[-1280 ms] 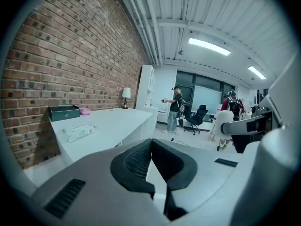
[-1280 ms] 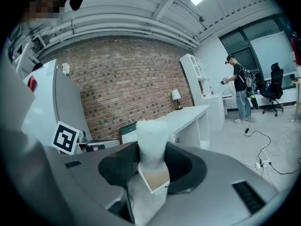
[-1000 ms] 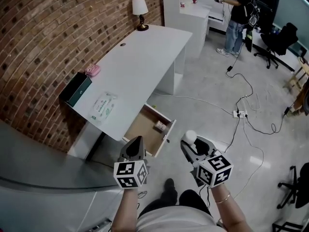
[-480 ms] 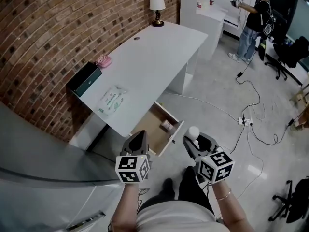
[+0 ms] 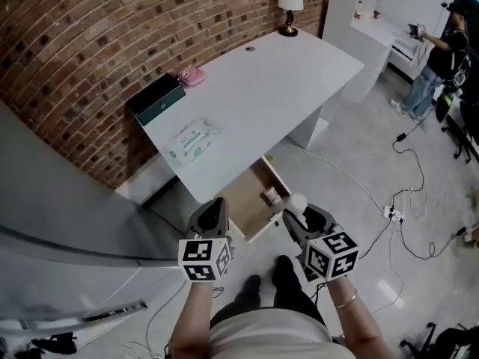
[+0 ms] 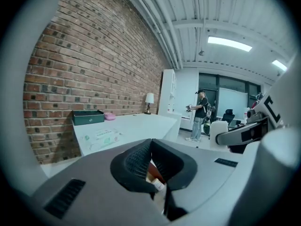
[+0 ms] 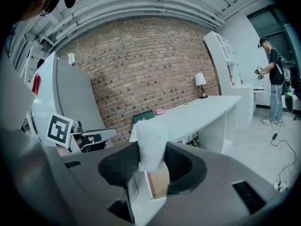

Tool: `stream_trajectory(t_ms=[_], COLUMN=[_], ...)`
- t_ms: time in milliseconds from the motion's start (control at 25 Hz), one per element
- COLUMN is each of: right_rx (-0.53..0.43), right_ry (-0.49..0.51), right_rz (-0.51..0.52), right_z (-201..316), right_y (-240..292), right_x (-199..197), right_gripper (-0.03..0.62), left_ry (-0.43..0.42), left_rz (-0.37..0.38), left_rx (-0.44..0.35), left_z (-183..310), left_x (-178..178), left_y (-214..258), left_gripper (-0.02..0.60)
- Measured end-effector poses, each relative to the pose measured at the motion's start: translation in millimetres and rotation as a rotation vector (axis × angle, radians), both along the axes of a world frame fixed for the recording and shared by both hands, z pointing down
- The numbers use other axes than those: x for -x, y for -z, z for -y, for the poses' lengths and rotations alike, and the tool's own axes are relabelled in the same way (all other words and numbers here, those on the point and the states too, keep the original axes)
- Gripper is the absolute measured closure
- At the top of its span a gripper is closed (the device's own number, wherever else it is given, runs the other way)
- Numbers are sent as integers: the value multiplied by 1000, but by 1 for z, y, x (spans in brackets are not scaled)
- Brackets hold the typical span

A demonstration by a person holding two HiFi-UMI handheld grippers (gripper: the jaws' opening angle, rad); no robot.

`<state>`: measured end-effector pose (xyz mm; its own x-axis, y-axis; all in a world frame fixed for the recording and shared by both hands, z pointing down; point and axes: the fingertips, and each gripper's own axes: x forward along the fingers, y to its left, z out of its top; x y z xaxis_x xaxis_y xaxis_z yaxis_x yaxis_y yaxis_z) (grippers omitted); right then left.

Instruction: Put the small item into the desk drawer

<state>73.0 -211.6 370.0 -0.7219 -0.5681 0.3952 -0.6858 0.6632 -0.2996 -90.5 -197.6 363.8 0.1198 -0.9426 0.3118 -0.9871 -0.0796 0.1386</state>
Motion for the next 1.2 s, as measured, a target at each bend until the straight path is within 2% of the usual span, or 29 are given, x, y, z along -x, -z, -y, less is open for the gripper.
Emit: stream_trajectory(t_ms=[520,880,1200], right_rx=[69,160,226], right_ry=[312,506,608], right_rz=[-40,-125,-230], right_z=[57,60,53], right_y=[-42,-102,-175], right_x=[30,68,106], right_gripper=[422,422,422], left_ry=[308,491,605], left_rz=[22,7,-40], left_rx=[51,125,170], left_z=[3,-25,-54], left_x=[14,28,45], left_y=[-24,-62,-105], left_gripper=[560,560,560])
